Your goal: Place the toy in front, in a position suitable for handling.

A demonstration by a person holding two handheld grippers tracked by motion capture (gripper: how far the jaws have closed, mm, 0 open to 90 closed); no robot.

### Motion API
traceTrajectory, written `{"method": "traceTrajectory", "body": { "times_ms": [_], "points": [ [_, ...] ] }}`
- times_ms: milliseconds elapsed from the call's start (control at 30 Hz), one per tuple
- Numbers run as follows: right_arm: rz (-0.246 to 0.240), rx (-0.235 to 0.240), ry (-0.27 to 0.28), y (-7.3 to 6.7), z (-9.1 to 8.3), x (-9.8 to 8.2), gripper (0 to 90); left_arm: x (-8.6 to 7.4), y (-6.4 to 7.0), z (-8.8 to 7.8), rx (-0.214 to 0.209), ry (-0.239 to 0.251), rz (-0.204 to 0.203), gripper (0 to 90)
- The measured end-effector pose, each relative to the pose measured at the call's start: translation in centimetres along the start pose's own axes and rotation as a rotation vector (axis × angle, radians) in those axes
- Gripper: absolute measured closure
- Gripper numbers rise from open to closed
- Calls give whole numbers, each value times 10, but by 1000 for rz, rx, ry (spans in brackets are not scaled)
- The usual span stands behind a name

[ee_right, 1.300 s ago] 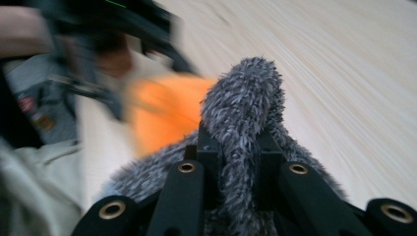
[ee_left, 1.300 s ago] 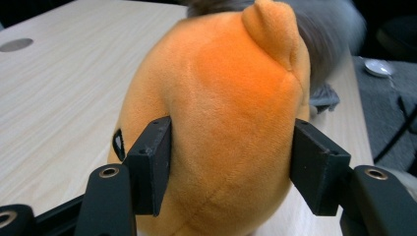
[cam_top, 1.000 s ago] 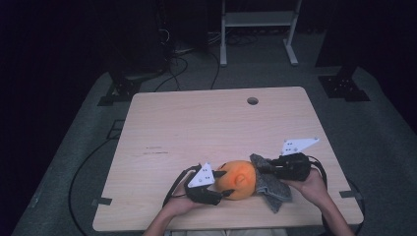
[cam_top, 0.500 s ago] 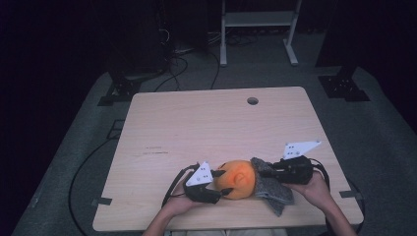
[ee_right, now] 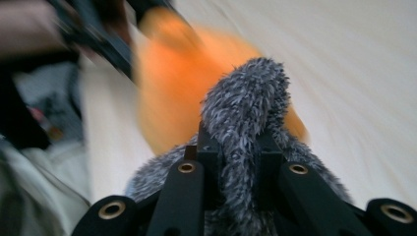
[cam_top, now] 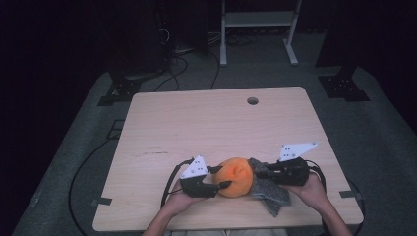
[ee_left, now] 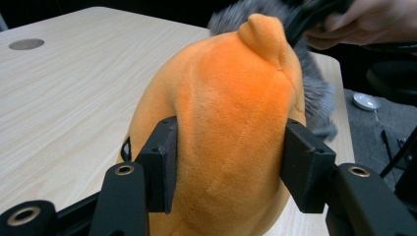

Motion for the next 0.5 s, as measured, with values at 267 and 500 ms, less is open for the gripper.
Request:
{"method": "traceTrajectory", "body": {
  "times_ms": [267,500],
  "points": [
    [-28,-15,-62,-6,19,-7,779,4,-3,-11,36,12,-9,474],
    [-61,55,94,-29,5,35,778,5,1,-1,54,-12,14,479]
  ]
}}
Point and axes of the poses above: each handheld gripper's, and its own axes: z roughly forward along the jaws, x roughly out of its top, y roughly to its right, the point moved 8 cm from there along z, roughly forward along the jaws, and after that the axes turned 10 degrees about -x, right-handed, at the moved point
